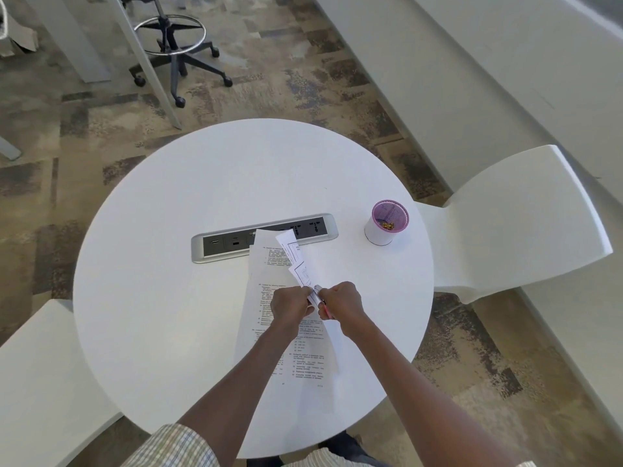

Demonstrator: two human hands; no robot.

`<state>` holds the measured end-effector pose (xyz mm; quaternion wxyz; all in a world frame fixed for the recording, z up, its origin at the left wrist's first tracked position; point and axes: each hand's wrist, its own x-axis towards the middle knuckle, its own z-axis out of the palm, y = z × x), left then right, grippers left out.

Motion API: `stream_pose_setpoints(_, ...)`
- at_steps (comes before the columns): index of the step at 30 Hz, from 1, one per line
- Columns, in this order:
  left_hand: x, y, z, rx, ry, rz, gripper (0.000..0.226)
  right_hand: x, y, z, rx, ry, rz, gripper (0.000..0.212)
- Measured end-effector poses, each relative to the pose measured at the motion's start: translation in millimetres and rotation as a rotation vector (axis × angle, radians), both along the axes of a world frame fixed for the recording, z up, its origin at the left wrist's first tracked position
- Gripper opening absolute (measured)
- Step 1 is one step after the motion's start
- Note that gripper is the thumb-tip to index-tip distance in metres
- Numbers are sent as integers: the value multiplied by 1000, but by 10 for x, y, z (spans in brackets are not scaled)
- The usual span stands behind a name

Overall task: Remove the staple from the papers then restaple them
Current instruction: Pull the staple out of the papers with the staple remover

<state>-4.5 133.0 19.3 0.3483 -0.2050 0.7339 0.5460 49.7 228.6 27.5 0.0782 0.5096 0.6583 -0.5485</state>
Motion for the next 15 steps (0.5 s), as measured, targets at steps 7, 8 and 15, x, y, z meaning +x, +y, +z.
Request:
stream_pose_setpoints(7, -1, -10, -38, -49, 122, -122, 34, -64, -16, -41, 19, -6, 44, 40)
stream_pose_setpoints(8, -2, -18, -45, -54, 129, -135, 36, -70, -20, -53, 20, -6, 54, 40)
stream_pose_setpoints(15, -51, -70, -140, -87, 164, -209, 31, -104, 16, -86, -187, -1, -110, 25)
